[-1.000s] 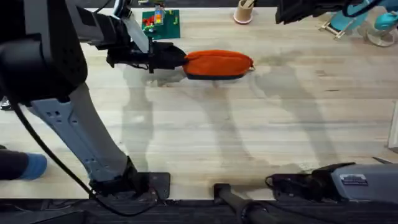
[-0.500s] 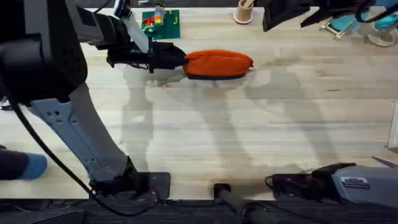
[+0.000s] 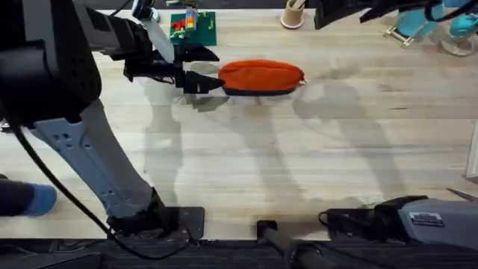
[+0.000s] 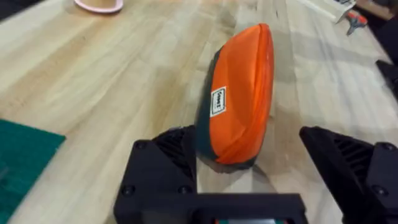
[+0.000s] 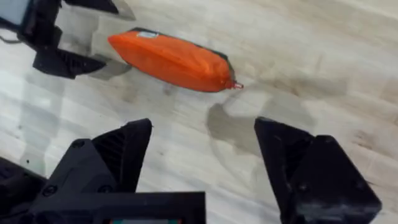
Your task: Unzip the bag, pick up the pens from the table one at a time and place them inside, then zip the bag closed.
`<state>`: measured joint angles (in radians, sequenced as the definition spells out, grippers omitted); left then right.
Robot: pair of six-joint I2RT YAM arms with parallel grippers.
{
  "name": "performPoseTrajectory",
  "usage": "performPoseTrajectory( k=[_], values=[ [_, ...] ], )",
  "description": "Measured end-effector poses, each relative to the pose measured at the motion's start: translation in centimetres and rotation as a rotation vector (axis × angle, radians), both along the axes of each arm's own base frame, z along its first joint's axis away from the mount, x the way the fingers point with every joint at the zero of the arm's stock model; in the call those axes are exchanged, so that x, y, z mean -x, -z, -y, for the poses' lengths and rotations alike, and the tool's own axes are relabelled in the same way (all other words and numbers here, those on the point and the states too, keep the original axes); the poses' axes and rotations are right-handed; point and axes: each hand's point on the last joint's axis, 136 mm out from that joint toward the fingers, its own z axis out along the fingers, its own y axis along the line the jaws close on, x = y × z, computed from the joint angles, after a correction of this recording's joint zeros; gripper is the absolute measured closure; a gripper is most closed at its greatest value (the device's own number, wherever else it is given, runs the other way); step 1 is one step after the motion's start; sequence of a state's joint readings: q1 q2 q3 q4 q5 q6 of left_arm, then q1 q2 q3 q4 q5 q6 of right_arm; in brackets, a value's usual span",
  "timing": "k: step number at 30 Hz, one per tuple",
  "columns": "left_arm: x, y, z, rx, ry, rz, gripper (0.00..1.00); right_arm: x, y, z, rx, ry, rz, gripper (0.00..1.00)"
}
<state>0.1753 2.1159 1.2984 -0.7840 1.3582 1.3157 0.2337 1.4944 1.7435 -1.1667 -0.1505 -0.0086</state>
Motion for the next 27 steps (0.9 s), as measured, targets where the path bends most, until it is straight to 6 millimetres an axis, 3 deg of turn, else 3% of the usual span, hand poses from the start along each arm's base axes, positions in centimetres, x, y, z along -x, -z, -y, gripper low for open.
performPoseTrajectory(
  k=[7, 10, 15, 19, 27],
  values=[
    [-1.5, 0.0, -1.3, -0.167, -0.068, -0.15, 0.003, -0.2, -0.2, -0.2, -0.012, -0.006, 0.012, 0.005],
    [-2.2, -2.3, -2.0, -0.247, -0.121, -0.138, 0.003, -0.1, -0.3, -0.6, -0.029, -0.017, 0.008, 0.005],
    [-2.0, -8.2, -3.2, -0.357, -0.242, -0.08, 0.003, 0.2, -0.2, -0.7, -0.038, -0.024, -0.004, 0.005],
    [0.1, -11.8, -3.8, -0.436, -0.342, -0.112, 0.003, 0.8, 0.2, -0.7, -0.036, -0.027, -0.033, 0.005],
    [6.5, -16.0, -3.8, -0.553, -0.511, -0.247, 0.003, 3.2, 1.5, -0.1, -0.012, -0.025, -0.149, 0.005]
  ],
)
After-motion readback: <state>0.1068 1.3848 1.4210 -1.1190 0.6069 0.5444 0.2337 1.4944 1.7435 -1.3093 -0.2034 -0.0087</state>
